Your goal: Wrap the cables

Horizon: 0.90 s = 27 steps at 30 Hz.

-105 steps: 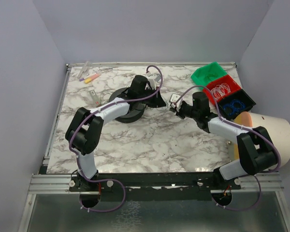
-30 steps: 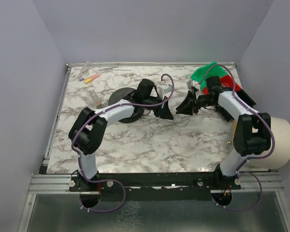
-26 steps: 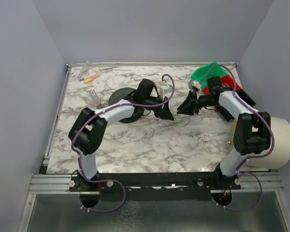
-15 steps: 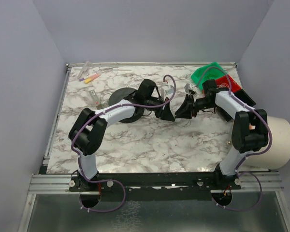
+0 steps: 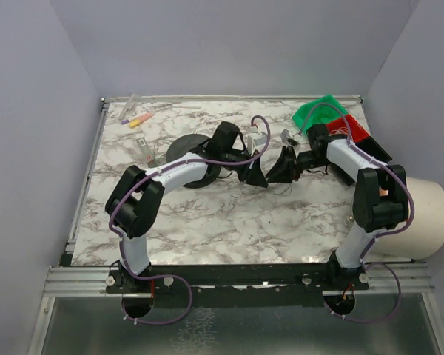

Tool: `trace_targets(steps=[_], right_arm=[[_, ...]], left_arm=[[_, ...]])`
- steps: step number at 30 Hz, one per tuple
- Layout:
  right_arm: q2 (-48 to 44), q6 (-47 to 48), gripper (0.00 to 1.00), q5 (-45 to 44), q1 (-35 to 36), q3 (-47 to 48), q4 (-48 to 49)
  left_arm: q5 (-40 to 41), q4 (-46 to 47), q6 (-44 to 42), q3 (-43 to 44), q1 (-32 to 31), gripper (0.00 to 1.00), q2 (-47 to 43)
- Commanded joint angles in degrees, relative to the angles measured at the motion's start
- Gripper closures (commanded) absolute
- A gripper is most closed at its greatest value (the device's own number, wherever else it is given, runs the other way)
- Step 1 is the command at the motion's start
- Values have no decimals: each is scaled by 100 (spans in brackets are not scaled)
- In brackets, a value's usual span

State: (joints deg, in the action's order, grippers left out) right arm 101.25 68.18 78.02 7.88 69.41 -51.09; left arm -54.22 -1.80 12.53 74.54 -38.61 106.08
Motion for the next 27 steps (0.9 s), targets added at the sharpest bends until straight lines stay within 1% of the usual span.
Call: trace_targets(steps=[1, 7, 15, 18, 20, 23, 27], right_arm=[[-37, -122, 74, 437, 39, -2, 238], [-363, -1418, 77, 450, 76, -563, 1794], [-616, -2905, 80, 342, 205, -1262, 3670], [-690, -3909, 80, 178, 207, -1585, 4791], [-701, -4285, 80, 36, 205, -1721, 5347], [-602, -4382, 80, -176, 208, -1681, 5375], [-489, -4158, 80, -541, 245, -1548, 5011]], left_arm=[[-57, 39, -71, 166, -58, 100, -67], [-85, 328, 224, 148, -61, 100, 11], [-183, 562, 449, 123, -64, 100, 64], [-210, 666, 535, 82, -55, 100, 45], [-219, 696, 577, 68, -55, 100, 30], [-230, 719, 601, 78, -50, 100, 10], [-239, 732, 617, 93, -38, 100, -38]])
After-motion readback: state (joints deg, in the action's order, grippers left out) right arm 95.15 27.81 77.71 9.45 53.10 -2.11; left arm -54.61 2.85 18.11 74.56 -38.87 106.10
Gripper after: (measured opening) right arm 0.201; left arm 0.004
